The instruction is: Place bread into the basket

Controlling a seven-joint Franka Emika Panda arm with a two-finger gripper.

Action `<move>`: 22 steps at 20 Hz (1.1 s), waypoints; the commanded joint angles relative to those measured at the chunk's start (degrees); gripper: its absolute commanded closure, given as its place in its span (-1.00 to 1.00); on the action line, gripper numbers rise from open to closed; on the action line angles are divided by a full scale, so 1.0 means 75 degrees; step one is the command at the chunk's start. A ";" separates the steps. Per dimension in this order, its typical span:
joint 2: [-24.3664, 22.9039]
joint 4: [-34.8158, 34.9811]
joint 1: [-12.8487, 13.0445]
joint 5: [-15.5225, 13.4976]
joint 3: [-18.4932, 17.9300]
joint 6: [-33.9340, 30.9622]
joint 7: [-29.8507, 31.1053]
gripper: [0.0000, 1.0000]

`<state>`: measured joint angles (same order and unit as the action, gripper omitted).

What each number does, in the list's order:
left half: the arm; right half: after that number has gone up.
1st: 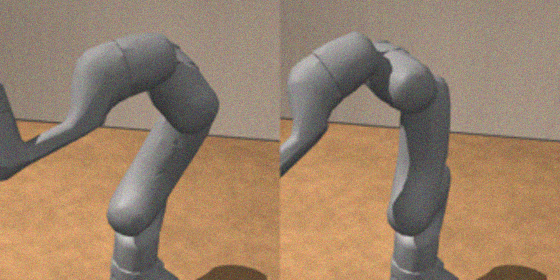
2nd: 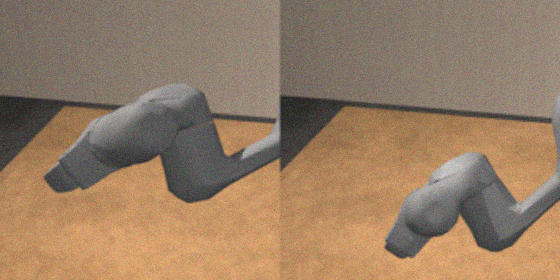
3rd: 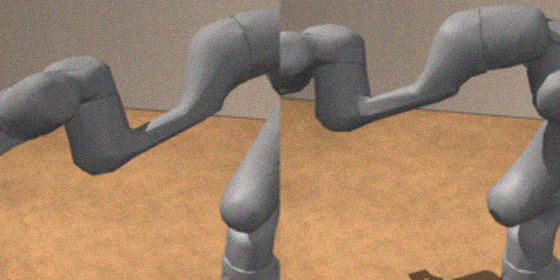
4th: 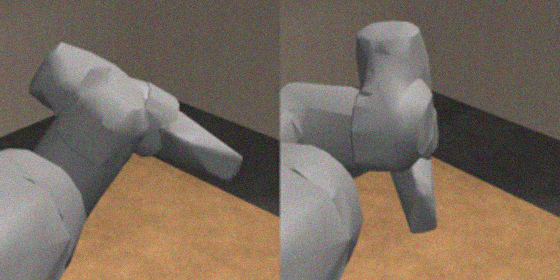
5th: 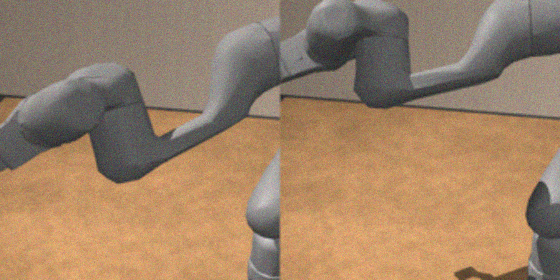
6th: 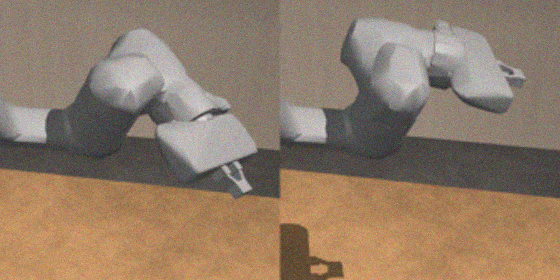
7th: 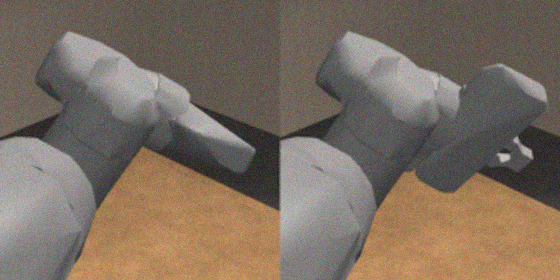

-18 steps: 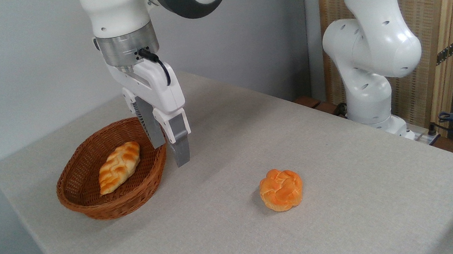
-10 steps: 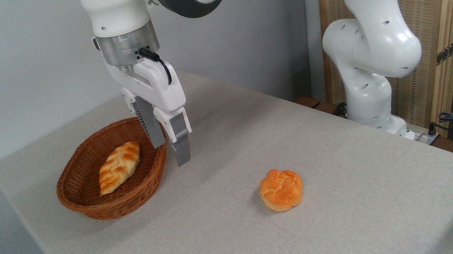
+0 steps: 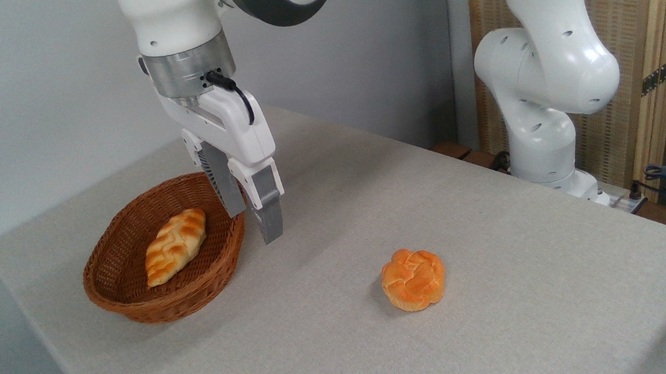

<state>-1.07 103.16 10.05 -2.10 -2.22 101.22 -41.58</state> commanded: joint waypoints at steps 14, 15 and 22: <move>-0.0687 0.0914 0.0066 0.0093 0.0003 -0.0278 -0.0022 -1.00; -0.0851 0.1172 0.0066 0.0127 -0.0043 -0.0254 -0.0139 -1.00; -0.1661 0.2860 0.0020 0.1216 -0.0593 -0.0207 -0.1075 -1.00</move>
<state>-9.62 118.47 10.05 4.69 -3.43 99.40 -45.02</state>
